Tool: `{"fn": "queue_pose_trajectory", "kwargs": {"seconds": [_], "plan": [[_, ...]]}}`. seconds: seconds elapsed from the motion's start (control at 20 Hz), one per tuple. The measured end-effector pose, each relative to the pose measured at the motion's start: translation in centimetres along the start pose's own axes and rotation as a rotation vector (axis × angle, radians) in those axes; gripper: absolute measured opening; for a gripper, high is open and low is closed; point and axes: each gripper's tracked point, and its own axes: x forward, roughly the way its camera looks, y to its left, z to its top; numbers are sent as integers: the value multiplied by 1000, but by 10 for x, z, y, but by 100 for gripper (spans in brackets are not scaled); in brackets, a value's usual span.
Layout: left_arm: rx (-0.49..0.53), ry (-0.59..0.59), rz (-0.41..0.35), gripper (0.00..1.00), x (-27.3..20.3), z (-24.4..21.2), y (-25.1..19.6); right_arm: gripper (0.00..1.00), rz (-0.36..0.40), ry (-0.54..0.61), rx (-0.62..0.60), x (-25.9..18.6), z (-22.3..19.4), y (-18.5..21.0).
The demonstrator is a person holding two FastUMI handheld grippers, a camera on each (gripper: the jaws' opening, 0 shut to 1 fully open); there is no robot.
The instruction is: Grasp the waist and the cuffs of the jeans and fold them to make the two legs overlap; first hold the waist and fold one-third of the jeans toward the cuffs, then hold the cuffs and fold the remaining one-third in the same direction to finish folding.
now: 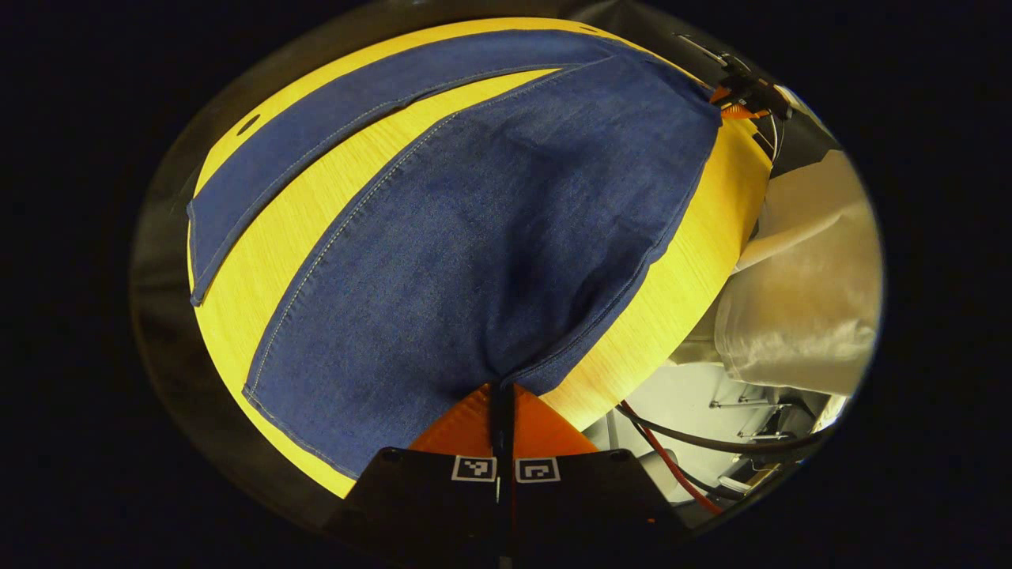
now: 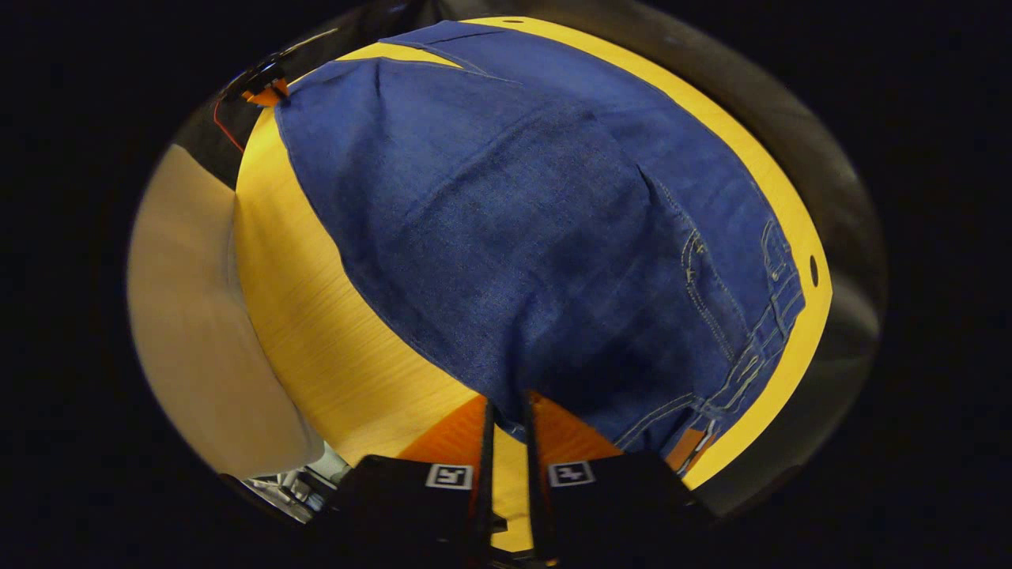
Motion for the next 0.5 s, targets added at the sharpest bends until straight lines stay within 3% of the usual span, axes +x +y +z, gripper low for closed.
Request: {"fn": "queue_pose_trajectory", "kwargs": {"seconds": [0.05,0.1,0.15,0.3,0.5], "plan": [[0,6,-4,0,-1,-1,0,8,-24,-14,-7,1,1,-7],[-3,14,-11,0,-1,-1,1,2,-42,-21,-7,3,5,-12],[-5,26,-18,0,-1,-1,1,6,-62,-26,6,-1,0,-8],[17,33,-21,0,-9,0,1,3,-119,-55,73,-8,1,-14],[37,9,-3,0,-34,15,7,2,-213,-197,258,-46,19,-29]]}}
